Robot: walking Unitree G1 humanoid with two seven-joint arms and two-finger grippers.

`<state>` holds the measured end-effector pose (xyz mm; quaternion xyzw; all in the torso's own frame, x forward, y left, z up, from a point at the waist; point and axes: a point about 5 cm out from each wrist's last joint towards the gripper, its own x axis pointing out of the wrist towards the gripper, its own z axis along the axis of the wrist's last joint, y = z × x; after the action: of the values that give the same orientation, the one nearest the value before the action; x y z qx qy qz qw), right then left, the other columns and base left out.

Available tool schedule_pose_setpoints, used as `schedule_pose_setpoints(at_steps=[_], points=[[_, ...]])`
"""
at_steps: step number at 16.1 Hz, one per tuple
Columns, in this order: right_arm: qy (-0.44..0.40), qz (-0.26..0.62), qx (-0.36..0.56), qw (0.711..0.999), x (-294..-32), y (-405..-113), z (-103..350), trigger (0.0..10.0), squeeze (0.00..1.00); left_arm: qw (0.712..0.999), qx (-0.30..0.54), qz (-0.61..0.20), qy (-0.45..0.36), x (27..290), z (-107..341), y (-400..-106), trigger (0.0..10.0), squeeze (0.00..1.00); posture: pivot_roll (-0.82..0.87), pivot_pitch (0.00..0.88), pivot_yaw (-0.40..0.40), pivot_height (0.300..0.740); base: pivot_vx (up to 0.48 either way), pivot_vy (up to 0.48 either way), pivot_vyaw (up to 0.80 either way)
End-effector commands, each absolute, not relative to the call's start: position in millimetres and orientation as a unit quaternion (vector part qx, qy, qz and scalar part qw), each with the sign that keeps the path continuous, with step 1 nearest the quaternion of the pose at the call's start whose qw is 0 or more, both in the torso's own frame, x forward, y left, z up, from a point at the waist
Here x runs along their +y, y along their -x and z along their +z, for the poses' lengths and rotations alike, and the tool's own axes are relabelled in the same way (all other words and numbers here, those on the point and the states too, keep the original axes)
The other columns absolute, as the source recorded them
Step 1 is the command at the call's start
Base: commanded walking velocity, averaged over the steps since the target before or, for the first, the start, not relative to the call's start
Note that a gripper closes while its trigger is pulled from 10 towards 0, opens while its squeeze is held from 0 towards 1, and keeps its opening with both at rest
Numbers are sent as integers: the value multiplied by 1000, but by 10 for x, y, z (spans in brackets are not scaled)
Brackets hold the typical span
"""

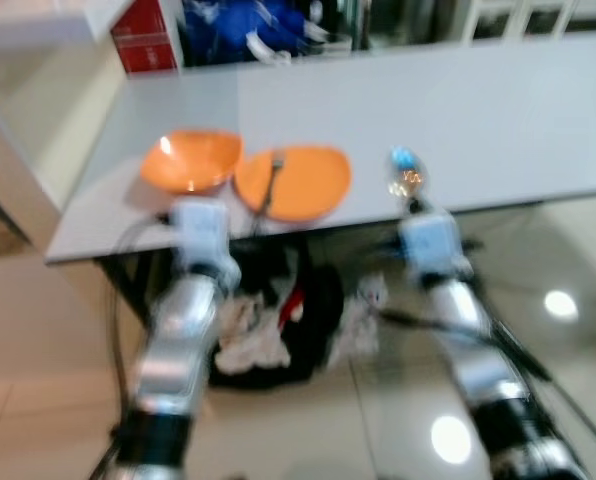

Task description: Setting the table

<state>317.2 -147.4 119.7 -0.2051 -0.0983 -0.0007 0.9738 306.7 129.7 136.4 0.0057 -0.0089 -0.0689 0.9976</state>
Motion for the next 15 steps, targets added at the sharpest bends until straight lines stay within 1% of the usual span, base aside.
schedule_pose_setpoints(at_steps=[1,3,15], points=[[197,14,-109,974,-1358,-3173,1234,0,0,998,-11,-52,-19,1409,1380,-3073,10000,0,-73,0,70,740,0,0,0],[198,15,-107,974,-1357,-3163,1225,0,0,998,-15,-61,-14,1377,1383,-3062,10000,0,-75,0,69,740,0,0,0],[198,23,-105,974,-1328,-3167,1220,0,0,997,-18,-65,-30,1367,1393,-3060,10000,0,-73,0,68,740,447,0,0]])
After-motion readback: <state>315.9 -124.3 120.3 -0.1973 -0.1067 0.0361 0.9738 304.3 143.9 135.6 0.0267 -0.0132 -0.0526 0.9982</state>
